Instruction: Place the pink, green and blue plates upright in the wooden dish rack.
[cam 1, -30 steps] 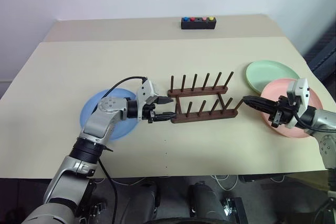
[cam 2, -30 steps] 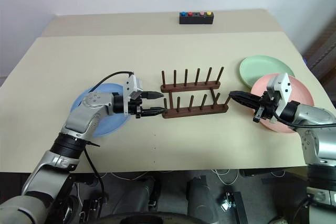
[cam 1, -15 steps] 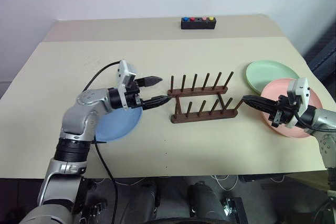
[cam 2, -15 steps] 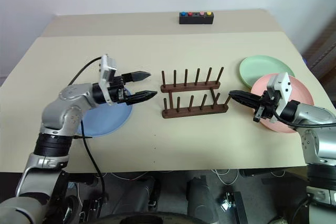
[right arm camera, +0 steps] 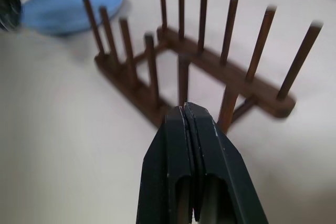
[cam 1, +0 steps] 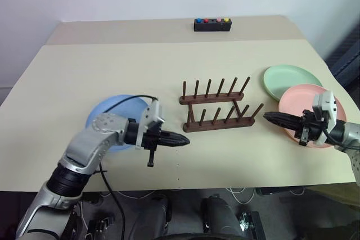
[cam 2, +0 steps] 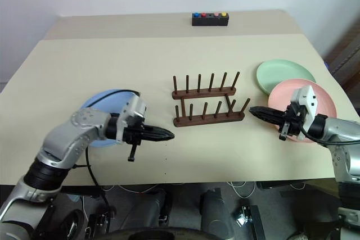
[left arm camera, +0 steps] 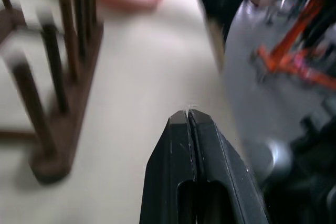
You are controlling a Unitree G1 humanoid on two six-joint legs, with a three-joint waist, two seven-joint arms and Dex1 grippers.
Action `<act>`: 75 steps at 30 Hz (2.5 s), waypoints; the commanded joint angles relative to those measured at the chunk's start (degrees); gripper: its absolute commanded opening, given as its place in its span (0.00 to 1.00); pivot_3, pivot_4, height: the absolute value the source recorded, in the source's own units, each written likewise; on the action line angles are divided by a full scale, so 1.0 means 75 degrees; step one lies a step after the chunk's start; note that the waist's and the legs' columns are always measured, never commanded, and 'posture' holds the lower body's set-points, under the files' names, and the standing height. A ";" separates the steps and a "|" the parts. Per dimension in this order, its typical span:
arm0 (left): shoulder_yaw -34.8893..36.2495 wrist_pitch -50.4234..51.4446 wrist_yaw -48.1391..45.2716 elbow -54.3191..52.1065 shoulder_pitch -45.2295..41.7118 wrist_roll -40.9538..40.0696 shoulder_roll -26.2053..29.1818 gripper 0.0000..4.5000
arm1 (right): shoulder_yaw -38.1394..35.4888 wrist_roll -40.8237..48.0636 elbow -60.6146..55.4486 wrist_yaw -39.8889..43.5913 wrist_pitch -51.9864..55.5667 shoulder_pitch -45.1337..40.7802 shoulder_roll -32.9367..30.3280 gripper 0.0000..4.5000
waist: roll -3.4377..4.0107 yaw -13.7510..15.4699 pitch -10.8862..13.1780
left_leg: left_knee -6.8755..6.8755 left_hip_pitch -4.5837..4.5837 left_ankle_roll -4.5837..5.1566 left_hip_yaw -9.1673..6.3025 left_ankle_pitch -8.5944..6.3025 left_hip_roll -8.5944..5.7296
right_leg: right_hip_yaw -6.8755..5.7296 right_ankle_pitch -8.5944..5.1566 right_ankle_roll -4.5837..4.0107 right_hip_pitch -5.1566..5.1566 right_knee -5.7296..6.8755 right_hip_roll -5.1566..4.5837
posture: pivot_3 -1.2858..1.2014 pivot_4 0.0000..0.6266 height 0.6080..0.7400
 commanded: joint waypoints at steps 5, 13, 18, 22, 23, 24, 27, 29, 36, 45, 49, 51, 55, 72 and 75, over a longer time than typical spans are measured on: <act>-0.0752 -0.0878 0.1235 0.0931 -0.0135 0.1618 -0.0898 0.01 | 0.1044 -0.1442 -0.0018 -0.0557 -0.0927 -0.0042 0.0105 0.00 | 0.0000 -0.0013 0.0000 | -0.0001 -0.0001 0.0001 0.0001 -0.0001 0.0000 | 0.0001 0.0000 0.0001 -0.0006 0.0001 0.0001 | 0.52 0.24 1.00; -0.0787 -0.1189 0.1605 0.1828 -0.0511 0.2167 -0.1346 0.01 | 0.1762 -0.2292 0.0913 -0.1236 -0.1552 -0.0554 0.0650 0.00 | 0.0001 -0.0004 -0.0001 | 0.0004 -0.0001 -0.0001 0.0001 0.0001 -0.0002 | -0.0002 0.0000 0.0001 -0.0003 0.0003 0.0002 | 0.52 0.24 1.00; -0.0541 -0.1874 0.2260 0.3082 -0.1112 0.2576 -0.1746 0.01 | 0.2159 -0.2985 0.1646 -0.1849 -0.2271 -0.1050 0.1089 0.00 | -0.0002 -0.0015 -0.0001 | 0.0006 0.0026 -0.0002 0.0003 0.0001 -0.0002 | -0.0002 0.0002 0.0004 0.0020 0.0010 0.0010 | 0.52 0.24 1.00; -0.0399 -0.2367 0.2507 0.3834 -0.1506 0.2733 -0.2033 0.01 | 0.2225 -0.3130 0.1979 -0.2183 -0.2569 -0.1469 0.1398 0.00 | -0.0002 -0.0038 -0.0001 | 0.0004 0.0041 -0.0002 0.0007 0.0001 -0.0002 | -0.0004 0.0002 0.0005 0.0033 0.0010 0.0014 | 0.52 0.24 1.00; -0.0369 -0.2444 0.2497 0.3952 -0.1567 0.2744 -0.2070 0.01 | 0.2228 -0.3182 0.2081 -0.2285 -0.2656 -0.1612 0.1457 0.00 | -0.0002 -0.0043 -0.0001 | 0.0004 0.0042 -0.0002 0.0008 0.0001 -0.0002 | -0.0003 0.0003 0.0005 0.0032 0.0011 0.0014 | 0.52 0.24 1.00; -0.0357 -0.2530 0.2488 0.4046 -0.1606 0.2770 -0.2087 0.01 | 0.2226 -0.3237 0.2214 -0.2404 -0.2743 -0.1760 0.1513 0.00 | -0.0002 -0.0044 -0.0001 | 0.0004 0.0042 -0.0003 0.0008 0.0002 -0.0002 | -0.0003 0.0003 0.0005 0.0031 0.0012 0.0014 | 0.52 0.24 1.00; -0.0348 -0.2790 0.2496 0.4349 -0.1716 0.2881 -0.2142 0.01 | 0.2305 -0.3554 0.2798 -0.2782 -0.3182 -0.2252 0.1639 0.00 | -0.0001 -0.0041 -0.0001 | 0.0003 0.0042 -0.0004 0.0009 0.0003 -0.0002 | -0.0003 0.0003 0.0005 0.0030 0.0013 0.0015 | 0.52 0.24 1.00; -0.0358 -0.2953 0.2500 0.4541 -0.1790 0.2962 -0.2168 0.01 | 0.2380 -0.3739 0.3148 -0.2950 -0.3478 -0.2516 0.1692 0.00 | -0.0001 -0.0033 -0.0001 | 0.0003 0.0041 -0.0012 0.0010 0.0007 -0.0002 | -0.0003 0.0003 0.0005 0.0027 0.0014 0.0016 | 0.52 0.24 1.00; -0.0162 -0.3587 0.2711 0.5638 -0.2306 0.3192 -0.2178 0.01 | 0.2482 -0.3924 0.4072 -0.3236 -0.4034 -0.3155 0.1901 0.00 | -0.0002 -0.0033 -0.0001 | 0.0003 0.0039 -0.0015 0.0012 0.0009 -0.0004 | -0.0003 0.0003 0.0006 0.0026 0.0014 0.0020 | 0.52 0.24 1.00; 0.0104 -0.4230 0.2796 0.6667 -0.2849 0.3293 -0.2385 0.01 | 0.2626 -0.4283 0.5210 -0.3544 -0.4667 -0.3830 0.2095 0.00 | -0.0001 -0.0079 -0.0001 | -0.0004 0.0037 -0.0020 0.0014 0.0012 -0.0004 | -0.0003 0.0004 0.0007 0.0018 0.0014 0.0024 | 0.52 0.24 1.00; 0.0004 -0.4547 0.2930 0.6998 -0.2913 0.3561 -0.2477 0.01 | 0.2643 -0.4311 0.5555 -0.3651 -0.4855 -0.4049 0.2234 0.00 | -0.0002 -0.0074 -0.0001 | -0.0003 0.0037 -0.0022 0.0015 0.0013 -0.0004 | -0.0002 0.0004 0.0008 0.0019 0.0014 0.0024 | 0.52 0.24 1.00; -0.0008 -0.4663 0.2976 0.7063 -0.2896 0.3648 -0.2524 0.01 | 0.2645 -0.4395 0.5713 -0.3793 -0.4960 -0.4129 0.2262 0.00 | -0.0001 -0.0071 -0.0001 | -0.0003 0.0037 -0.0023 0.0015 0.0014 -0.0004 | -0.0002 0.0004 0.0008 0.0019 0.0015 0.0024 | 0.52 0.24 1.00; 0.0170 -0.4778 0.3160 0.7349 -0.3043 0.3682 -0.2587 0.01 | 0.2501 -0.4308 0.6042 -0.4053 -0.5045 -0.4331 0.2370 0.00 | -0.0001 -0.0066 -0.0001 | -0.0002 0.0037 -0.0025 0.0015 0.0015 -0.0005 | -0.0002 0.0004 0.0008 0.0019 0.0015 0.0023 | 0.52 0.24 1.00; 0.0589 -0.3642 0.3184 0.6794 -0.3001 0.3527 -0.2550 0.01 | 0.2294 -0.3751 0.5523 -0.3569 -0.4868 -0.4314 0.2275 0.00 | -0.0001 -0.0214 -0.0001 | -0.0008 0.0035 -0.0019 0.0012 0.0011 -0.0005 | -0.0002 0.0005 0.0010 0.0013 0.0019 0.0024 | 0.52 0.24 1.00; 0.0733 -0.3129 0.2497 0.5698 -0.2575 0.3028 -0.2358 0.01 | 0.2193 -0.3457 0.4771 -0.3124 -0.4482 -0.3987 0.2054 0.00 | -0.0001 -0.0222 -0.0001 | -0.0016 0.0029 -0.0022 0.0012 0.0013 -0.0003 | 0.0000 0.0005 0.0010 -0.0002 0.0024 0.0024 | 0.52 0.24 1.00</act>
